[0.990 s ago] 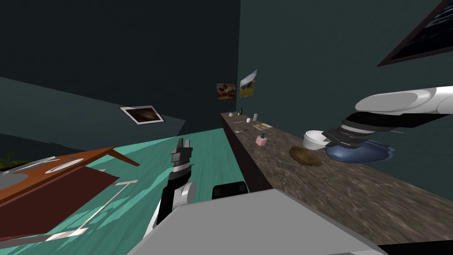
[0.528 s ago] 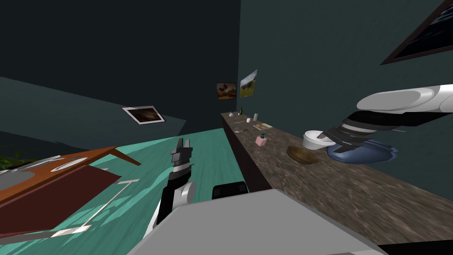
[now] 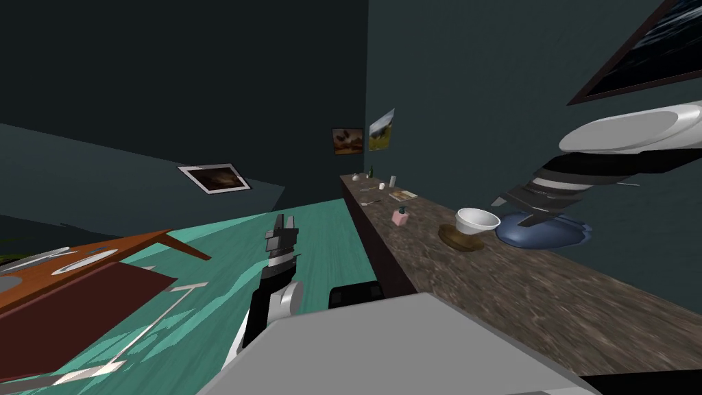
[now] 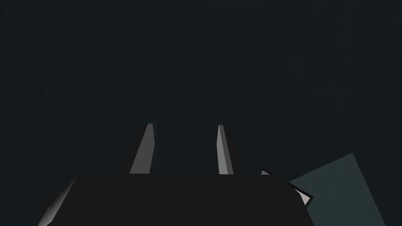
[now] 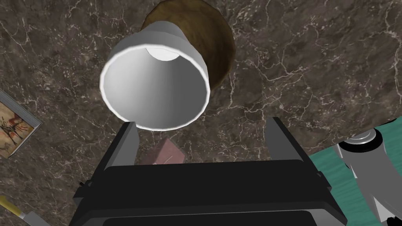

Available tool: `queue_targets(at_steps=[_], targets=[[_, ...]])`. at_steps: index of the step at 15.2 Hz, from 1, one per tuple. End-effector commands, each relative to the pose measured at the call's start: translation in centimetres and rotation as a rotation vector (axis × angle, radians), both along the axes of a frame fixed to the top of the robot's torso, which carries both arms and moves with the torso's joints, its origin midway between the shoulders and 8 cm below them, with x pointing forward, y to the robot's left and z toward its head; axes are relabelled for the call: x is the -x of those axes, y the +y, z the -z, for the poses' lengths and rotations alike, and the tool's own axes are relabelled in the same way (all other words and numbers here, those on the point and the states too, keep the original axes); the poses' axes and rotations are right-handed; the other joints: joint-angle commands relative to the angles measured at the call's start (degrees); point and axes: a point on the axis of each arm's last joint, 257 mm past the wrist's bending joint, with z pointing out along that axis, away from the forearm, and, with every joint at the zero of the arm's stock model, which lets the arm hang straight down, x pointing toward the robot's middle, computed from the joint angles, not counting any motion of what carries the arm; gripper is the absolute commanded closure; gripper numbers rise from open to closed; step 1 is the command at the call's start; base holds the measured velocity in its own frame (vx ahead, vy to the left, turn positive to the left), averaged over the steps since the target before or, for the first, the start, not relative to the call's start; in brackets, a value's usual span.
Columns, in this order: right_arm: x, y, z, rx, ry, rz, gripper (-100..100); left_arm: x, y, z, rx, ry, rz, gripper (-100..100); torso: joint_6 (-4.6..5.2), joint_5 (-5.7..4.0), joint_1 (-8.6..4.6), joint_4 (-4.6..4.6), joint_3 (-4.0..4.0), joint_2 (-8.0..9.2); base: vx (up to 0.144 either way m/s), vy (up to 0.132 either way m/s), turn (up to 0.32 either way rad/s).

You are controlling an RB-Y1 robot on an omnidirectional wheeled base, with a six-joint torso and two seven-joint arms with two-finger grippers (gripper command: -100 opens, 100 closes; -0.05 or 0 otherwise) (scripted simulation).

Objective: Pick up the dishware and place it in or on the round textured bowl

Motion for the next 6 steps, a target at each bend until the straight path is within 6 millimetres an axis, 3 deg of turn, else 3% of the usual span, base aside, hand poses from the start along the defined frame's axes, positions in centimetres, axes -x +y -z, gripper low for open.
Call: queue_targets(at_steps=[1,6], targets=[[0.00,0.00,0.00,0.000,0.000,0.000,-100,0.00,0.00,0.00,0.000,0.000,0.000,0,0.00,0.00,0.00,0.00,0.00,0.00,-0.008,-0.007,0.016],[0.03,0.09,-0.13,-0.002,0.002,-0.001,-100,0.00,0.00,0.00,0.000,0.000,0.000,0,-0.01,0.02,0.14,-0.02,-0.02,-0.03,0.000,0.000,0.000]])
